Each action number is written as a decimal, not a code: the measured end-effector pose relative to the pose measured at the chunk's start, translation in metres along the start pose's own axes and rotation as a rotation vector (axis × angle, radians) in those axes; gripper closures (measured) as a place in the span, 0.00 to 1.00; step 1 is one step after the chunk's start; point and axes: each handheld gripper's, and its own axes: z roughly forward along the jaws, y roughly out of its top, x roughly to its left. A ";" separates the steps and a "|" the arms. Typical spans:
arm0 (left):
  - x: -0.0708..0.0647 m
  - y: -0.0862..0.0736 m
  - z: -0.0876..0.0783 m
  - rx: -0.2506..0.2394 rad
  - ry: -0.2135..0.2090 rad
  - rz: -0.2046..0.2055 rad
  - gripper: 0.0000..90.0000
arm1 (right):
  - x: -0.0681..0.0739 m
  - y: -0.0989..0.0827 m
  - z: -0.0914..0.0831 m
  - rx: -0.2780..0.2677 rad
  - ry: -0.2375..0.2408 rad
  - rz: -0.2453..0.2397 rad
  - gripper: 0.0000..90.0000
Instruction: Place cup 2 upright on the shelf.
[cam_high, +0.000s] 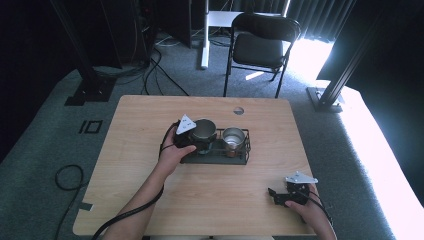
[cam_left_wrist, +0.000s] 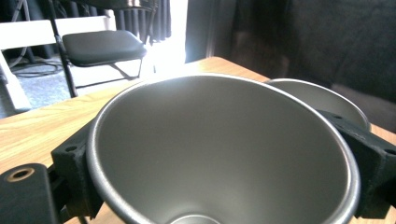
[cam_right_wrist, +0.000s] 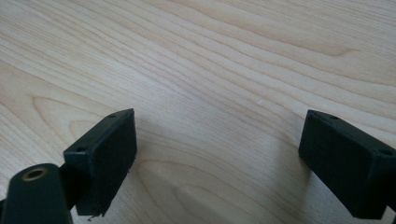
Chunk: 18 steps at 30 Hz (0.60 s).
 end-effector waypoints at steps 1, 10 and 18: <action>0.000 0.000 0.000 0.000 0.003 0.002 0.10 | 0.000 0.000 0.000 0.000 0.000 0.000 0.12; -0.003 0.003 -0.008 0.031 -0.002 0.032 0.03 | 0.000 0.000 0.000 0.000 -0.001 -0.001 0.12; 0.002 -0.001 -0.017 0.034 0.011 0.036 0.03 | 0.000 0.000 0.000 0.001 0.000 0.000 0.12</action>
